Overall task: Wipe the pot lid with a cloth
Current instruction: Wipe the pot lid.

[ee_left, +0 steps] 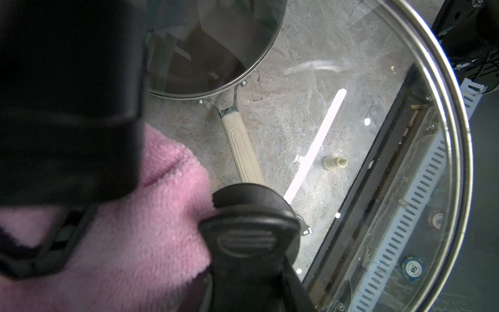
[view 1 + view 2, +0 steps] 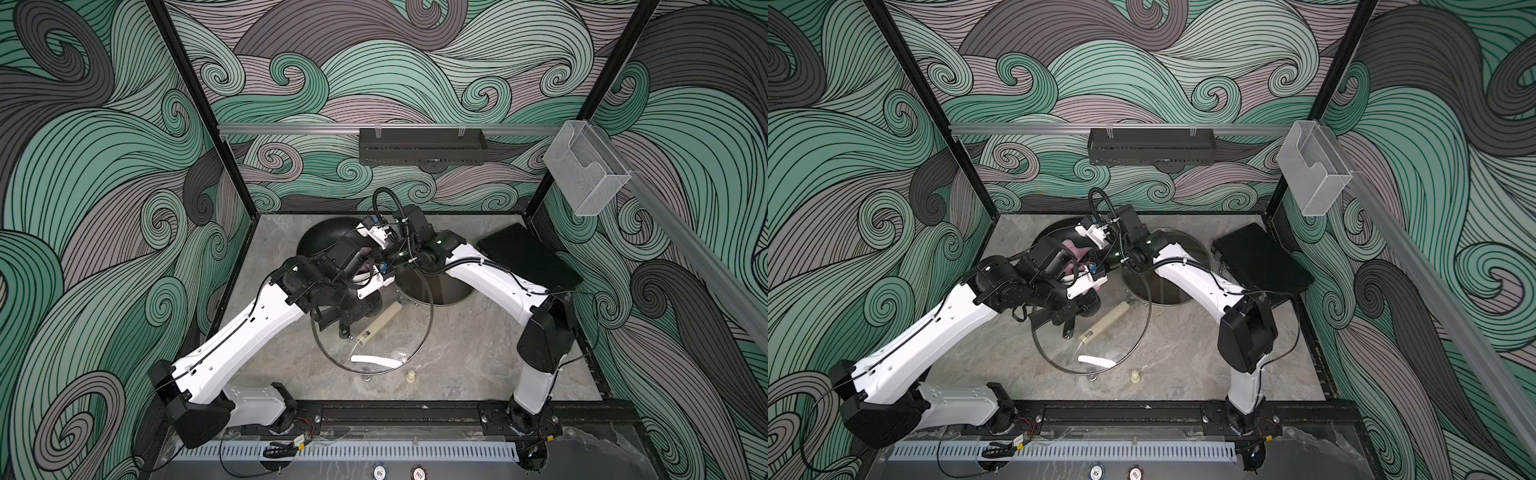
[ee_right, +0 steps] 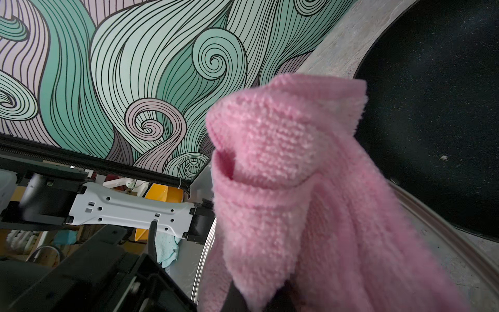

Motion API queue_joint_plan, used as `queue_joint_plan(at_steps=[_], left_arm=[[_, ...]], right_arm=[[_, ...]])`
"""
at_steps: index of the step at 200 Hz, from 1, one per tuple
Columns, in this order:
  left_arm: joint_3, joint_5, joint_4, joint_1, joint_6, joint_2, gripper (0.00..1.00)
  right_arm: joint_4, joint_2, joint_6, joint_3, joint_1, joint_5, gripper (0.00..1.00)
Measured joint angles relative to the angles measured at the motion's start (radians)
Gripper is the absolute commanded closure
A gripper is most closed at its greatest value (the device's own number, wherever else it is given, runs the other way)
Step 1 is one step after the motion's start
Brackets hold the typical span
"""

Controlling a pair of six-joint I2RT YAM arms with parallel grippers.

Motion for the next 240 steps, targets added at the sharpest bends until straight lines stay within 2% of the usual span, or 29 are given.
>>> queue_joint_plan(at_steps=[45, 102, 179, 240], left_arm=[[0.000, -0.047, 0.011, 0.000, -0.005, -0.001, 1.00], [0.002, -0.111, 0.044, 0.000, -0.030, -0.003, 1.00], [0.090, -0.147, 0.020, 0.006, -0.087, 0.016, 1.00], [0.105, -0.130, 0.018, 0.067, -0.134, 0.051, 1.00]], right_arm=[[0.011, -0.026, 0.017, -0.024, -0.058, 0.018, 1.00], [0.020, -0.179, 0.028, -0.142, -0.126, 0.070, 1.00], [0.036, -0.391, 0.035, -0.322, -0.131, 0.131, 1.00], [0.036, -0.451, 0.042, -0.401, -0.135, 0.167, 1.00]])
